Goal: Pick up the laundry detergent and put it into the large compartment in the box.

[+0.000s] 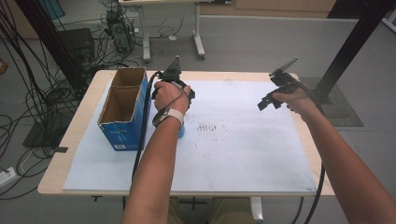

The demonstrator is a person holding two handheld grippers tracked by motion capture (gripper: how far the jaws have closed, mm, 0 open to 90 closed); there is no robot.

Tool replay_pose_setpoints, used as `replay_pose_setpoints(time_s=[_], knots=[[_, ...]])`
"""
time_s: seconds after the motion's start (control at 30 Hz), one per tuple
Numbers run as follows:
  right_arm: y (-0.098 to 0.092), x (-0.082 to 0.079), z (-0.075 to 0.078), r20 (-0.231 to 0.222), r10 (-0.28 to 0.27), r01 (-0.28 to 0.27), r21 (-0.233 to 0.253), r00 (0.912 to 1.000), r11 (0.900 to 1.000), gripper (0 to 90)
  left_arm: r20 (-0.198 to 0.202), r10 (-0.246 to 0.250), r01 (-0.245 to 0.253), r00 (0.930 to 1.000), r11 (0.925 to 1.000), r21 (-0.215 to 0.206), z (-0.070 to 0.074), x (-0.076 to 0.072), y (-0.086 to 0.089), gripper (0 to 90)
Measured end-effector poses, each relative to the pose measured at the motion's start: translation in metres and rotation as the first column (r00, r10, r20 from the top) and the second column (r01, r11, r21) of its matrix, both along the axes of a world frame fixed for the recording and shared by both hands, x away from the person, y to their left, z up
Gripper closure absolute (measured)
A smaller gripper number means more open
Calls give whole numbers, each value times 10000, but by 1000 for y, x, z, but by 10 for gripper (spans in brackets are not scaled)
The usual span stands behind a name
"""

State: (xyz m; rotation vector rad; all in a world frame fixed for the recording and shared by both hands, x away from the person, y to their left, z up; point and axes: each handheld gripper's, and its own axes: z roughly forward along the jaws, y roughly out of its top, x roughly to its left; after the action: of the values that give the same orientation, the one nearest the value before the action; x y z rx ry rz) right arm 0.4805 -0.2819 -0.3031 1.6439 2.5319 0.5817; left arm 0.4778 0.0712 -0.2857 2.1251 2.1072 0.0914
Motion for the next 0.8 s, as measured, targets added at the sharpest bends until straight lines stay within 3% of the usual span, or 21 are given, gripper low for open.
replay_pose_setpoints(time_s=[0.57,0.63,0.8], knots=[[-1,0,1,15,-4,4,14,10000,10000,80,-143,142,-136,9998,9991,408,1,1,-2,225],[-2,0,1,21,-13,13,37,10000,10000,80,-58,91,-88,9999,9989,458,1,1,-1,355],[-2,0,1,27,-19,19,32,10000,10000,80,-133,53,-45,9999,9983,574,1,1,-2,365]])
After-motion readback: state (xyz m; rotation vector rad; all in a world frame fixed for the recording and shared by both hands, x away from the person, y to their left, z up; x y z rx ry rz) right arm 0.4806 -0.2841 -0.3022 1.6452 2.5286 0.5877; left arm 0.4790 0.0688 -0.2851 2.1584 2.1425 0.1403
